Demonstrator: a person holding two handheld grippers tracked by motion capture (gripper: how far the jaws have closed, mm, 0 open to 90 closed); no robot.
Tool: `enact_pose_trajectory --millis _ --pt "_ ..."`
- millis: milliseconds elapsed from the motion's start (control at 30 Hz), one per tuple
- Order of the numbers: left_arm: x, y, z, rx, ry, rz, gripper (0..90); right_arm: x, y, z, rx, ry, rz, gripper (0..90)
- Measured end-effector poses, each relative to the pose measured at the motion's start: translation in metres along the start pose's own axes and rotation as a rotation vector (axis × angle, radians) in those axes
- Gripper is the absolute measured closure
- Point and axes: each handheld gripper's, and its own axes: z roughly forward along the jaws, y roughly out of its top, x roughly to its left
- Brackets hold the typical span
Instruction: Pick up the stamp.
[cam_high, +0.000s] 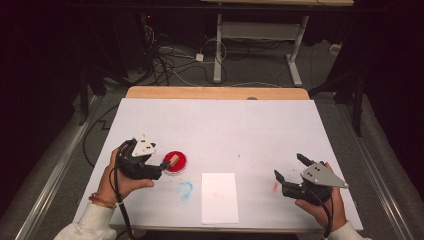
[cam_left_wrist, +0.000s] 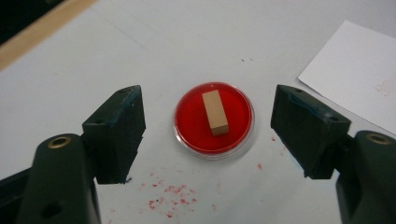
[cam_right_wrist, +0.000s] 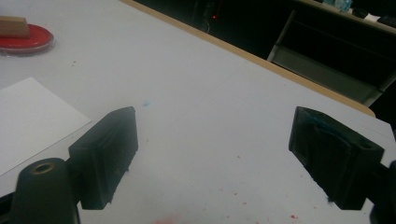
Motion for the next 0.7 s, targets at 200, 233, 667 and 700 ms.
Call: enact_pose_trajectory --millis 200,233,667,700 --pt "0.01 0.009 0.022 0.087 -0.045 -0.058 25.7 0.0 0.0 0.001 0.008 0.002 0.002 16.0" --pt "0.011 0.01 0.027 0.105 -0.047 -0.065 26.3 0.0 -0.001 0.001 0.014 0.006 0.001 16.0" --pt "0.017 0.022 0.066 0.264 -0.092 -0.1 49.6 0.0 -0.003 0.003 0.031 0.011 -0.008 16.1" --pt "0.016 0.022 0.068 0.265 -0.098 -0.101 49.5 0.0 -0.003 0.003 0.032 0.011 -0.009 16.1"
